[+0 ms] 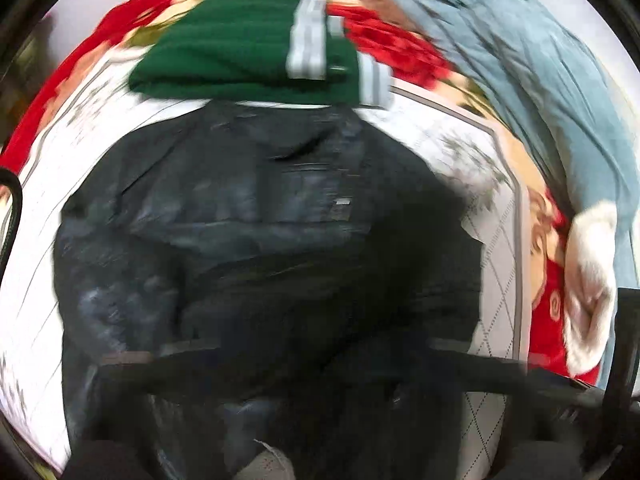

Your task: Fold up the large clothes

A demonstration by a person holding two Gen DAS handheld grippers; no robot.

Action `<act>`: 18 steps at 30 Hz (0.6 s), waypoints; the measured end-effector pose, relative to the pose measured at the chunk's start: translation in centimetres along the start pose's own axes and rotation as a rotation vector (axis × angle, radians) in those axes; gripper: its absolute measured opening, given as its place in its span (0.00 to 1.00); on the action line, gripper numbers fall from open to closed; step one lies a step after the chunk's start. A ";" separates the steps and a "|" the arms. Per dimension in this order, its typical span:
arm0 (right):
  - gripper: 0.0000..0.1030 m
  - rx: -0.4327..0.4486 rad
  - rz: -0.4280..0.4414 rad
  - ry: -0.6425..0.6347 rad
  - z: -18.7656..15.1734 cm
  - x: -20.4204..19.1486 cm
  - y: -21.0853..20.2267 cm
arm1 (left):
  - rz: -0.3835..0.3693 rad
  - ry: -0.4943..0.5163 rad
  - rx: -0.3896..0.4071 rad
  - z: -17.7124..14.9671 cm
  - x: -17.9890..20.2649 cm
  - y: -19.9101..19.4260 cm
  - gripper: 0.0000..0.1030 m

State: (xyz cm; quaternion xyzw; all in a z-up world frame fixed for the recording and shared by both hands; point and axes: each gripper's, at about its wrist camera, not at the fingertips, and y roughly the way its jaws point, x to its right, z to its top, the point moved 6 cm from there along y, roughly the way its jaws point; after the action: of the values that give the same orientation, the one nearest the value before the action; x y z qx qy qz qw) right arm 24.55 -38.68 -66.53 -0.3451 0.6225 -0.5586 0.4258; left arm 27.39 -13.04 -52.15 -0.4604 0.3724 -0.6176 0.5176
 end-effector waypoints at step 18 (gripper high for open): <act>0.41 -0.093 0.144 -0.139 6.5 -9.5 5.9 | 0.559 -0.275 -0.007 -0.1 -21.7 1.1 1.00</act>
State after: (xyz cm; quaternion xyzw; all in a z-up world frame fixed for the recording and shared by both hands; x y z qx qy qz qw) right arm 34.59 -31.93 -71.05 -0.3566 0.6399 -0.4717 0.4907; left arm 28.46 8.01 -57.22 -0.4211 0.4131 -0.3823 0.7113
